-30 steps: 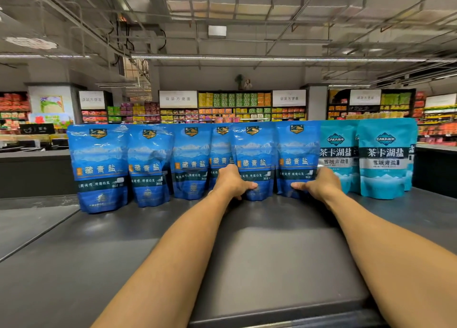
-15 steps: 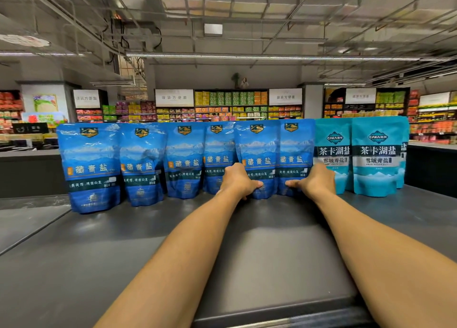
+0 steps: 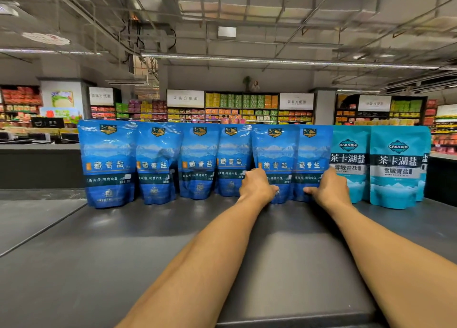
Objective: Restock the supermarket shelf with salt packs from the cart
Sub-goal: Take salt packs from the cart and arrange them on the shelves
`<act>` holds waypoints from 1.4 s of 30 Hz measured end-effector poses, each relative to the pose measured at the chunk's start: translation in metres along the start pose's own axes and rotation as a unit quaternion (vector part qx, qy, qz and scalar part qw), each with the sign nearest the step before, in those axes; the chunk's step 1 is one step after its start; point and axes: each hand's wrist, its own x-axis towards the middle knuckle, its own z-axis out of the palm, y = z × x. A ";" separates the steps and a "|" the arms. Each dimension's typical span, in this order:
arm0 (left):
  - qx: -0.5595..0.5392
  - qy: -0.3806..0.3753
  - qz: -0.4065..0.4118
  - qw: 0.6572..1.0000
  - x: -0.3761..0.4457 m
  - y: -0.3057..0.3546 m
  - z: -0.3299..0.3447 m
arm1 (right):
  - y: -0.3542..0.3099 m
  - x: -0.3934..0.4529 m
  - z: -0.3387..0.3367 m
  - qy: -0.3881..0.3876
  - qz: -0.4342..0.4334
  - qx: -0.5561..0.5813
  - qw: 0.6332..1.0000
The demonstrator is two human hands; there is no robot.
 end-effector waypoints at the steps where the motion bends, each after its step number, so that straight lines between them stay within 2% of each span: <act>1: -0.007 0.002 -0.005 1.000 0.000 -0.001 0.000 | 0.001 0.000 0.000 -0.002 0.004 -0.004 1.000; 6: -0.064 -0.013 -0.018 0.998 0.002 -0.007 -0.005 | 0.004 0.000 -0.004 -0.035 0.043 0.012 0.998; 15: -0.132 -0.020 -0.012 0.991 0.002 -0.010 -0.003 | 0.005 0.007 0.002 -0.032 0.082 0.022 0.996; 20: -0.177 -0.055 0.012 0.983 0.005 -0.012 -0.005 | 0.007 0.009 0.004 -0.059 0.068 0.044 0.995; 24: -0.182 -0.095 0.045 0.978 0.006 -0.020 -0.017 | 0.005 0.006 0.007 -0.041 0.036 0.110 0.992; 28: -0.170 -0.096 0.051 0.979 -0.005 -0.037 -0.040 | -0.001 0.001 0.004 -0.079 0.020 0.143 0.986; 33: -0.224 -0.070 0.079 0.969 -0.025 -0.049 -0.095 | -0.015 -0.004 -0.038 -0.133 -0.015 0.208 0.969; 37: -0.218 -0.060 0.099 0.969 -0.040 -0.059 -0.166 | -0.031 -0.005 -0.087 -0.118 -0.027 0.261 0.958; 42: -0.228 -0.008 0.072 0.971 -0.053 -0.084 -0.216 | -0.034 -0.020 -0.116 -0.080 -0.028 0.303 0.949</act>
